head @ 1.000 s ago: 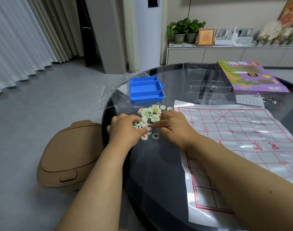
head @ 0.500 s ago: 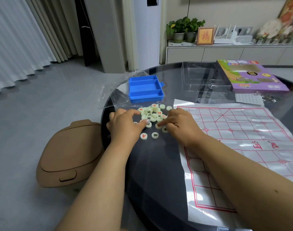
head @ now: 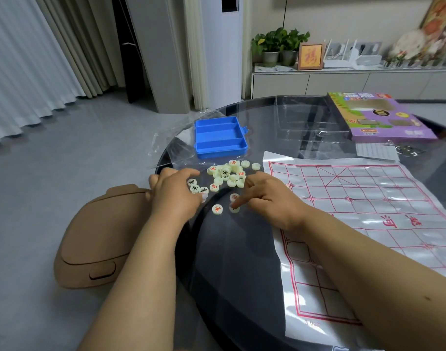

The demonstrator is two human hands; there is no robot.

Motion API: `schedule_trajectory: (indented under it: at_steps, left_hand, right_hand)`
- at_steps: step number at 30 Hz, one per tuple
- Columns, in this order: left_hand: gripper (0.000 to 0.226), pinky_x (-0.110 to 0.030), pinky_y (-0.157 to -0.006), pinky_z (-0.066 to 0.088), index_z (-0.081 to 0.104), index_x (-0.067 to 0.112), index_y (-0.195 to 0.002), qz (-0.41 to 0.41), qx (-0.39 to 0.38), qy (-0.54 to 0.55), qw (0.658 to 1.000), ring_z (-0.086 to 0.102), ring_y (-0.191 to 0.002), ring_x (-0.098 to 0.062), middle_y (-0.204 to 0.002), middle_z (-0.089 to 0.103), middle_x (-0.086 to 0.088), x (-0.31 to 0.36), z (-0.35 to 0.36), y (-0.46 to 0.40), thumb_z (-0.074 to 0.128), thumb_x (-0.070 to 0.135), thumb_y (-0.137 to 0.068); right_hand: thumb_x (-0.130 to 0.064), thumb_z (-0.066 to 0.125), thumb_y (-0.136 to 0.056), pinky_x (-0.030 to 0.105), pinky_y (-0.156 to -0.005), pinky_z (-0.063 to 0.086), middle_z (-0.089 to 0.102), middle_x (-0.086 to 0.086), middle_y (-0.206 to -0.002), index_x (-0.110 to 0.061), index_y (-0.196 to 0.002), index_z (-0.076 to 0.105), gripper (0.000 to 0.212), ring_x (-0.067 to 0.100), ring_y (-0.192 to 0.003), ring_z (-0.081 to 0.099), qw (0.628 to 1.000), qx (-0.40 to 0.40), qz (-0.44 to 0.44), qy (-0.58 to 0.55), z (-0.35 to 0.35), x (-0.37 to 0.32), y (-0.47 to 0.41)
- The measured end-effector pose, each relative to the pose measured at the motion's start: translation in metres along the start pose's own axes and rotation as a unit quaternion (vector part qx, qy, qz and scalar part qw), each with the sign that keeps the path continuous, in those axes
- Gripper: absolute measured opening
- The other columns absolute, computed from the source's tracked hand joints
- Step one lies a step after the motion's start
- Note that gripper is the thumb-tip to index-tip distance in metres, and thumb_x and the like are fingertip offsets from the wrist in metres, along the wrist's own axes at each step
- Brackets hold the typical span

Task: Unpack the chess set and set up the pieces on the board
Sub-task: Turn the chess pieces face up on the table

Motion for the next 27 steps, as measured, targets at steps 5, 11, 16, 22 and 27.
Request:
schedule_trajectory:
  at_steps: [5,11,16,22,27]
  left_hand:
    - [0.033,-0.025,-0.096,0.021,0.068,0.041,-0.11,0.089,0.011,0.003,0.996,0.027,-0.109,-0.011,-0.11,0.045,0.016,0.02,0.007,0.007,0.049,0.019,-0.094]
    - [0.04,-0.019,-0.081,0.011,0.07,0.043,-0.106,0.106,-0.028,-0.025,0.994,0.029,-0.11,-0.013,-0.11,0.043,0.018,0.022,0.013,0.008,0.042,0.017,-0.094]
    - [0.04,-0.013,-0.081,0.012,0.074,0.041,-0.094,0.121,-0.06,0.04,0.99,0.03,-0.112,-0.013,-0.11,0.048,0.018,0.023,0.009,0.013,0.047,0.013,-0.09]
    - [0.042,-0.022,-0.092,0.014,0.054,0.043,-0.13,0.119,-0.035,-0.019,0.992,0.019,-0.115,-0.009,-0.13,0.037,0.018,0.032,0.013,0.012,0.04,0.027,-0.094]
    - [0.029,-0.023,-0.089,0.02,0.06,0.044,-0.115,0.077,-0.056,0.003,0.995,0.023,-0.11,-0.012,-0.116,0.036,0.016,0.023,0.021,0.01,0.042,0.035,-0.094]
  right_hand:
    - [-0.039,0.036,-0.074,0.008,-0.07,0.03,0.046,-0.015,-0.073,-0.023,-0.098,0.076,0.049,-0.001,-0.081,0.042,0.999,-0.013,-0.013,0.032,-0.002,0.002,0.005]
    - [-0.042,0.03,-0.072,0.023,-0.066,0.029,0.043,-0.015,-0.064,-0.018,-0.086,0.079,0.057,0.006,-0.07,0.038,0.994,0.061,-0.026,0.089,-0.016,0.014,0.006]
    - [-0.041,0.022,-0.07,0.032,-0.072,0.036,0.053,-0.001,-0.076,-0.025,-0.099,0.076,0.063,0.013,-0.078,0.041,0.992,0.054,-0.005,0.116,-0.012,0.013,-0.002]
    - [-0.039,0.023,-0.074,0.032,-0.072,0.035,0.048,-0.004,-0.074,-0.029,-0.102,0.075,0.06,0.013,-0.079,0.043,0.992,0.01,-0.05,0.113,0.005,0.004,-0.005]
    - [-0.027,0.042,-0.081,0.028,-0.072,0.033,0.051,-0.003,-0.079,-0.024,-0.106,0.073,0.041,0.017,-0.085,0.047,0.983,0.106,0.043,0.145,-0.019,0.025,-0.013]
Point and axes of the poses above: each hand's wrist, its own y-axis away from the middle knuckle, its own z-axis out of the palm, x = y × z, the point moved 7 cm from there along -y, towards the middle knuckle
